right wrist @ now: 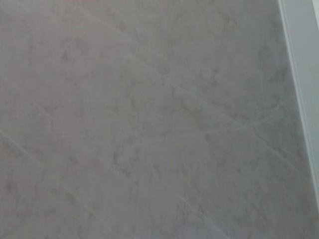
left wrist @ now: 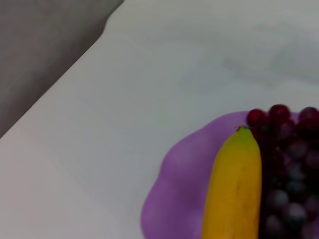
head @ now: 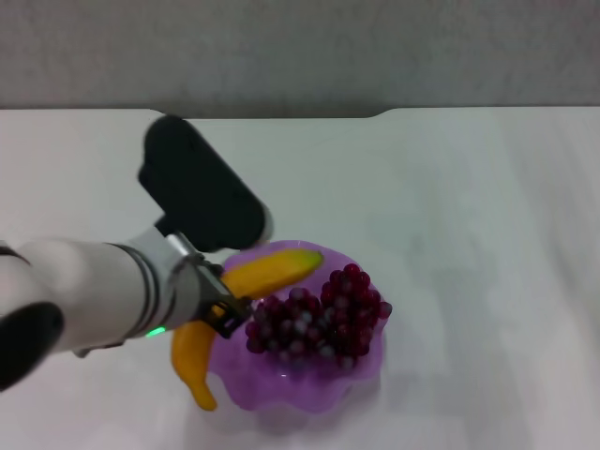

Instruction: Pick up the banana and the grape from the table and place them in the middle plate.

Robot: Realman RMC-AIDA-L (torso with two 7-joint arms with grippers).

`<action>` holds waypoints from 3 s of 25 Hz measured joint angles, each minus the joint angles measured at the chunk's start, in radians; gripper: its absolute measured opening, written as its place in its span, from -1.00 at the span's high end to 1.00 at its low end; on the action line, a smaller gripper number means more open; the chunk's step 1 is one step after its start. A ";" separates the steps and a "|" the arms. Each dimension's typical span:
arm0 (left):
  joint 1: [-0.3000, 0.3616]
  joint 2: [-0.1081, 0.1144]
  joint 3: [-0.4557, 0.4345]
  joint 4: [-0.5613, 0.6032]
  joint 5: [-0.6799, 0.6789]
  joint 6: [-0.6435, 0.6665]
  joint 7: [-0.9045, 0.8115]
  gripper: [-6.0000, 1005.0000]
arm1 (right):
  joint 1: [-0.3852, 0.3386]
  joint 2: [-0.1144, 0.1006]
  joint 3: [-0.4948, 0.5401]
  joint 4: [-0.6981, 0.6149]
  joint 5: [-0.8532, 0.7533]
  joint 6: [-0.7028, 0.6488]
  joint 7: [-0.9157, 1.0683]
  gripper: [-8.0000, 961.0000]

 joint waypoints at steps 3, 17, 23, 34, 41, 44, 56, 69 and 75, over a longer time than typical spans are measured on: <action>-0.026 -0.001 0.030 -0.029 -0.002 0.011 -0.003 0.06 | 0.001 0.000 -0.001 0.000 0.000 0.000 0.000 -0.84; -0.122 -0.003 0.064 -0.146 -0.009 0.104 -0.031 0.01 | 0.010 0.000 -0.012 -0.001 0.000 0.000 0.002 -0.84; -0.158 -0.004 0.081 -0.176 -0.037 0.146 -0.039 -0.02 | 0.011 0.002 -0.013 0.000 0.000 0.000 0.004 -0.84; -0.249 -0.005 0.085 -0.288 -0.041 0.211 -0.089 -0.06 | 0.013 0.002 -0.012 0.000 0.000 0.000 0.005 -0.84; -0.257 -0.003 0.082 -0.324 -0.036 0.259 -0.111 -0.21 | 0.010 0.002 -0.012 -0.001 0.000 0.000 0.007 -0.84; -0.238 -0.002 0.076 -0.295 -0.001 0.259 -0.136 -0.28 | 0.009 0.002 -0.012 -0.001 0.000 0.000 0.007 -0.84; -0.167 0.001 0.109 -0.190 0.186 0.311 -0.300 -0.70 | 0.009 0.002 -0.014 0.000 0.000 0.000 0.003 -0.84; -0.020 0.003 -0.069 -0.075 0.152 0.618 -0.305 -0.76 | 0.009 0.002 -0.014 -0.001 0.000 0.000 0.000 -0.84; 0.019 0.000 -0.173 -0.146 0.147 0.841 -0.328 -0.76 | 0.009 0.002 -0.014 -0.001 0.000 0.000 0.000 -0.84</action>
